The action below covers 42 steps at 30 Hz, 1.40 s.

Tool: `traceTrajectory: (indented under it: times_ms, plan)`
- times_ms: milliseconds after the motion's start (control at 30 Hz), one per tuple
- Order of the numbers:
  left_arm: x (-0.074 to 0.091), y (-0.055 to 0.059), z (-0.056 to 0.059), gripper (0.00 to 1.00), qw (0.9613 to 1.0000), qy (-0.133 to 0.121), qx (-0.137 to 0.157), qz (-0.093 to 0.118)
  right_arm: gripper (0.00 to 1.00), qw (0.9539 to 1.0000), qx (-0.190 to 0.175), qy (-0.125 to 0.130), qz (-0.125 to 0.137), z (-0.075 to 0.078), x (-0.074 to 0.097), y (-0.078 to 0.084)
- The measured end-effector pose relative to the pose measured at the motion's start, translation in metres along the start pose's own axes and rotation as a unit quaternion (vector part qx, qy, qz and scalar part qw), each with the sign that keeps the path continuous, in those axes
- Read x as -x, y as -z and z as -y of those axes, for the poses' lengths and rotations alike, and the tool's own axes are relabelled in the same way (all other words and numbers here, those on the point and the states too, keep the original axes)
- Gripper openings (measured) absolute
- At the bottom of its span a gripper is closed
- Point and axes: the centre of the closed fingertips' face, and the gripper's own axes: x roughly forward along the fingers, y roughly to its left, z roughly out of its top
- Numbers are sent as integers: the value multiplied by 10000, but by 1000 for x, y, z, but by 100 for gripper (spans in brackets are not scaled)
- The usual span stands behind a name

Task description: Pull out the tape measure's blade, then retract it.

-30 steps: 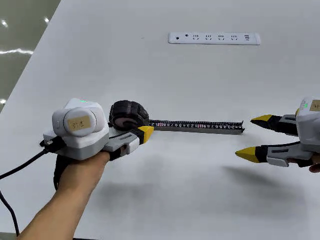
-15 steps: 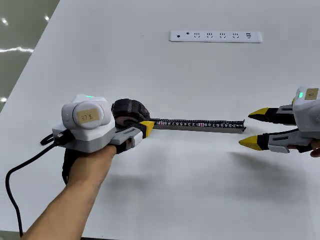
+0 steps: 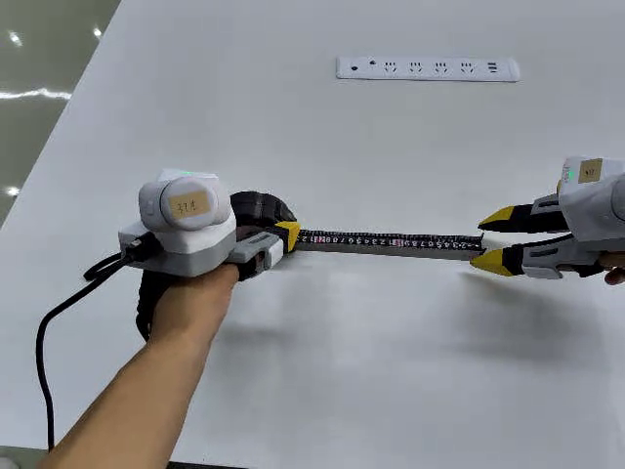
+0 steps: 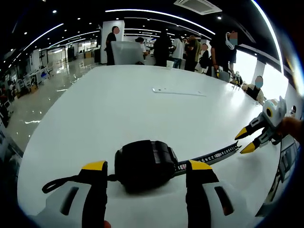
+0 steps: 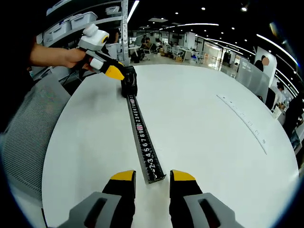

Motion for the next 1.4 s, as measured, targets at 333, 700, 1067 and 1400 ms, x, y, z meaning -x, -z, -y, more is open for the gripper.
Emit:
traceTrajectory:
  times_ms: [333, 700, 1067, 1400]
  plan:
    - [-8, 4, -3, 57, 9997, -120, 155, -114, 17, 9989, 315, -245, -256, 0, -6, 8]
    - [-17, 4, -2, 58, 9992, -232, 260, -193, 13, 9980, 452, -313, -312, 1, -9, 8]
    - [-20, 6, -2, 59, 9987, -347, 240, -271, 11, 9976, 475, -390, -315, 0, -10, 8]
    - [-22, 7, -2, 58, 9985, -422, 65, -340, 10, 9972, 514, -426, -329, 0, -10, 8]
